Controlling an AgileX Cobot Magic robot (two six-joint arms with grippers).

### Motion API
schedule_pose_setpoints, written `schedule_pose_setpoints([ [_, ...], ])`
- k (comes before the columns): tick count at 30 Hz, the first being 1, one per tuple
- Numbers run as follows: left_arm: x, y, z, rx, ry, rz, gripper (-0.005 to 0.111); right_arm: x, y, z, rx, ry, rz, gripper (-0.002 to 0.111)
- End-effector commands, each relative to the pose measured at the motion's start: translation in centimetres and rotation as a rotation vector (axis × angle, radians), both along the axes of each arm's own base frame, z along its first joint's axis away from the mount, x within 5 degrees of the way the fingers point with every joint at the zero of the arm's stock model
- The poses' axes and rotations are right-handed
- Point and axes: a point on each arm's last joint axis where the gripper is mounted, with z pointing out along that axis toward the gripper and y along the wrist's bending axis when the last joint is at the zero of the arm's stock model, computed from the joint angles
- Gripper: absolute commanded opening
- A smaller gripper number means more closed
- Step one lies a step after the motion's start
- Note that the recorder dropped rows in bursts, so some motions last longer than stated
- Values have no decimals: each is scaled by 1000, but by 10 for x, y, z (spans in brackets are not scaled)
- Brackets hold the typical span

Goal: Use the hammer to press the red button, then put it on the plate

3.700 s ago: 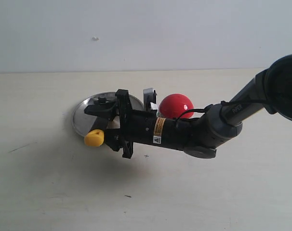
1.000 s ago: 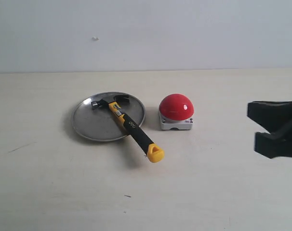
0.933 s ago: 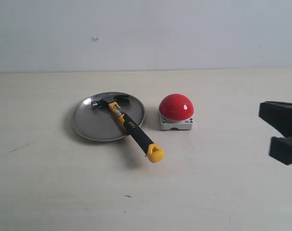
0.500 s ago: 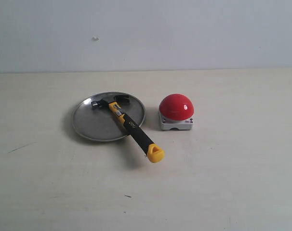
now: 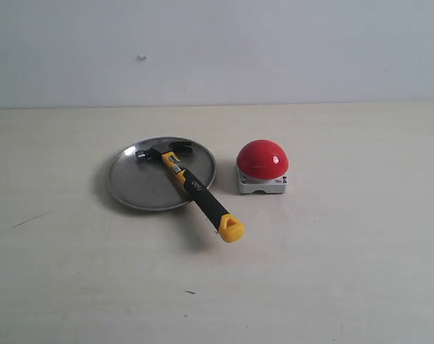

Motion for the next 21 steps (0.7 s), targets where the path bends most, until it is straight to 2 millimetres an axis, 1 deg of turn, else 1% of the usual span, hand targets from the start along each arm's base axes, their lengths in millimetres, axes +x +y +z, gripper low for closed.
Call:
schedule_pose_setpoints([
  [1, 0, 0, 1, -10, -10, -2, 0, -3, 4, -1, -67, -21, 57, 0],
  [9, 0, 0, 1, -10, -10, -2, 0, -4, 1, -5, -128, 3, 41, 0],
  [16, 0, 0, 1, -10, -10, -2, 0, -22, -20, -13, -123, 93, -191, 0],
  [21, 0, 0, 1, -10, -10, -2, 0, -30, -29, -17, -101, -29, -341, 0],
])
